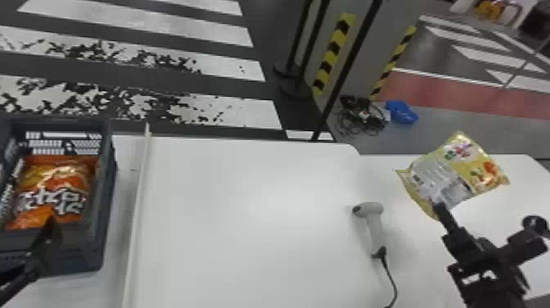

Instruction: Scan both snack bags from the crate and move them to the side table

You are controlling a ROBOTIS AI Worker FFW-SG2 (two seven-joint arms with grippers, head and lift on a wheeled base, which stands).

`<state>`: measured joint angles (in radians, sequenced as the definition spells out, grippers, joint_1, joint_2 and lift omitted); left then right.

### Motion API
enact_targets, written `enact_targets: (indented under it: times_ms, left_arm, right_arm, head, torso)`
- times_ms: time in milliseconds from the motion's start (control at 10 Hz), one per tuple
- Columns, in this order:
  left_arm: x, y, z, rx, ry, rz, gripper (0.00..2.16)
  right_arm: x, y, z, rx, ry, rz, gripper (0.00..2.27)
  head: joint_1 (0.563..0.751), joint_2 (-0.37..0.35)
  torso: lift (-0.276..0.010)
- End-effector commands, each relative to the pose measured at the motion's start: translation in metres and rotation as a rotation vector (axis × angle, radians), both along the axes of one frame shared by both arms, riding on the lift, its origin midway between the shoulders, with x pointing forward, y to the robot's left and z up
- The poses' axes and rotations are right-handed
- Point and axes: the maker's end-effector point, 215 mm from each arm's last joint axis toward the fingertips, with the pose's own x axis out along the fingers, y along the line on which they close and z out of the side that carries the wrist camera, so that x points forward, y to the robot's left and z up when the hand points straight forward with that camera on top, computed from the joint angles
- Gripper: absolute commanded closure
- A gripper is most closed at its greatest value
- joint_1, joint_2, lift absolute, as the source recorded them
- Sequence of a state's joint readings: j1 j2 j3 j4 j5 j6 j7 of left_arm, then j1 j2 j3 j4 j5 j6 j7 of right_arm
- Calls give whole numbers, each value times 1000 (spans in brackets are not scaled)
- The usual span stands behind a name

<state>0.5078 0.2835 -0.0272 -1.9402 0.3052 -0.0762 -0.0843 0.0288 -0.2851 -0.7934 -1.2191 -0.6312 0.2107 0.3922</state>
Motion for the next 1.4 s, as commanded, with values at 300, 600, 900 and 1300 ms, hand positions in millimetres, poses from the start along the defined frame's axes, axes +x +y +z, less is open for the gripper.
enact_targets:
  times_ms: [300,600,900,1300]
  left_arm:
    - [1,0,10,1,-21,-7,66]
    - [0,0,15,0,-29,-13,70]
    - [-2,0,21,-1,-39,-12,70]
    - [-4,-1,24,-9,-43,-7,70]
  right_arm:
    - [9,-31,-17,11,10,-65,1659]
    - [12,-46,-22,8,38,-106,66]
    - [4,-35,-3,-37,-27,-104,33]
    - [47,124,41,-228,-63,175,46]
  head:
    - [695,-350]
    - [695,-350]
    - [695,-350]
    - [695,-350]
  torso:
    - [-99]
    - [-99]
    - [-99]
    - [-99]
